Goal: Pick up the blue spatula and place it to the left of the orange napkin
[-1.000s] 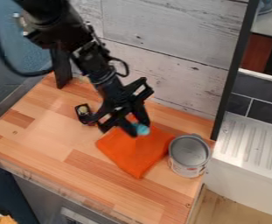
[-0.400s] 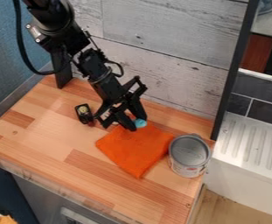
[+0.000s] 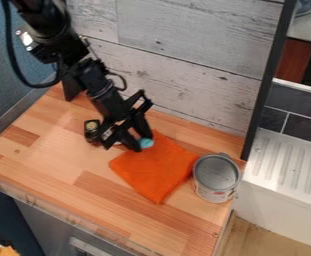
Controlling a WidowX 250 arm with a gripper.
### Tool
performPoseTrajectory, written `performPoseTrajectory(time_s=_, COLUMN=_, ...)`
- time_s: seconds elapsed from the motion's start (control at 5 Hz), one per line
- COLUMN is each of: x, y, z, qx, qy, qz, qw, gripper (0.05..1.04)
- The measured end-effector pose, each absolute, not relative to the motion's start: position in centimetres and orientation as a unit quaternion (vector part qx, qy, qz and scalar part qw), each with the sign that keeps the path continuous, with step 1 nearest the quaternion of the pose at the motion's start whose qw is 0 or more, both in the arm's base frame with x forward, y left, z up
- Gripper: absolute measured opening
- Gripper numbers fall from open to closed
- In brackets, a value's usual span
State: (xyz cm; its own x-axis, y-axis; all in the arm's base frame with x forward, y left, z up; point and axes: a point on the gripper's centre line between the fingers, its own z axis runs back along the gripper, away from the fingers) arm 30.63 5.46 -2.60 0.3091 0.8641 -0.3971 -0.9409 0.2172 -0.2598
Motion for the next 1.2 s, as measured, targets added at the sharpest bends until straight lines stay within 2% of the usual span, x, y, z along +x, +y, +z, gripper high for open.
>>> performPoseTrajectory(time_s=0.6, x=27.2, y=8.8, z=-3.5, qx=-0.156, qy=0.064, qz=0.611, qw=0.773, gripper=0.328)
performPoseTrajectory(time_s=0.8, x=27.2, y=9.3, z=-3.4, qx=-0.147, qy=0.061, qz=0.617, qw=0.771, gripper=0.328)
performPoseTrajectory(time_s=1.2, x=29.2, y=10.7, z=-2.9, qx=-0.155, qy=0.043, qz=0.638, qw=0.753, gripper=0.328)
